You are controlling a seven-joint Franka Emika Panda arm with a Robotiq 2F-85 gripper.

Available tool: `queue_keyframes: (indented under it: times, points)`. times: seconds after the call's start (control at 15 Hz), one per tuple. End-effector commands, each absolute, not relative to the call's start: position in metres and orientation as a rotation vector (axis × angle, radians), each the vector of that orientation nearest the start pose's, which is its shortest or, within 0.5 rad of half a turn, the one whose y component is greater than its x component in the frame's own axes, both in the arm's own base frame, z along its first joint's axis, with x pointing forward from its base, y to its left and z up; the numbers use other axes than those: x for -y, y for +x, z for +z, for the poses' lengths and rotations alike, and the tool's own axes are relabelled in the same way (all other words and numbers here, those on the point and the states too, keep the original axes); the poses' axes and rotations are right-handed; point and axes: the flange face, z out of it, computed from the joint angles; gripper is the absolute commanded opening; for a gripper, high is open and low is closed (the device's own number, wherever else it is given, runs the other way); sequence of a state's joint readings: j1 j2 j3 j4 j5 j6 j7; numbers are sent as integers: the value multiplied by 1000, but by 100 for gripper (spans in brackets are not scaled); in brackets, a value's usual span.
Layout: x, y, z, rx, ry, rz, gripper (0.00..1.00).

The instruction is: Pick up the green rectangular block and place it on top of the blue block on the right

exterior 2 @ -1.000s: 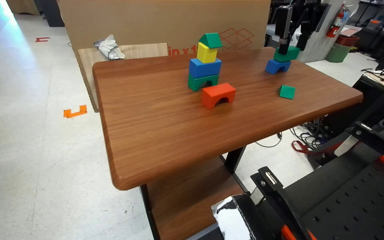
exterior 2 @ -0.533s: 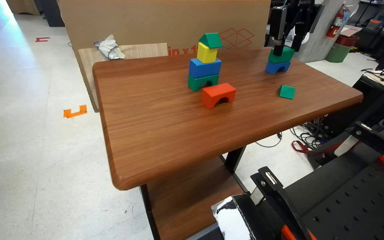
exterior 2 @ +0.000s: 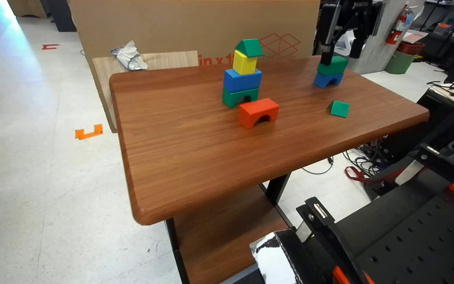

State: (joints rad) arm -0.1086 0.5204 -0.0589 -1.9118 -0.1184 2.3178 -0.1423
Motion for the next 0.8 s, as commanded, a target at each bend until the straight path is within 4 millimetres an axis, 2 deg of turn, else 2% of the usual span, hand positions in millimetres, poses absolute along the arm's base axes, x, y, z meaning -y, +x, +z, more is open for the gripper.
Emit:
queue_keyframes:
  times: [0.0,0.2,0.67,0.73]
  points:
    - [101,603,226,122,-3215,222,100]
    - [92,585,241,131,-3202,192,100]
    - [67,529,273,123,-3151,226,100]
    - [72,551,260,130,-3169,199,100]
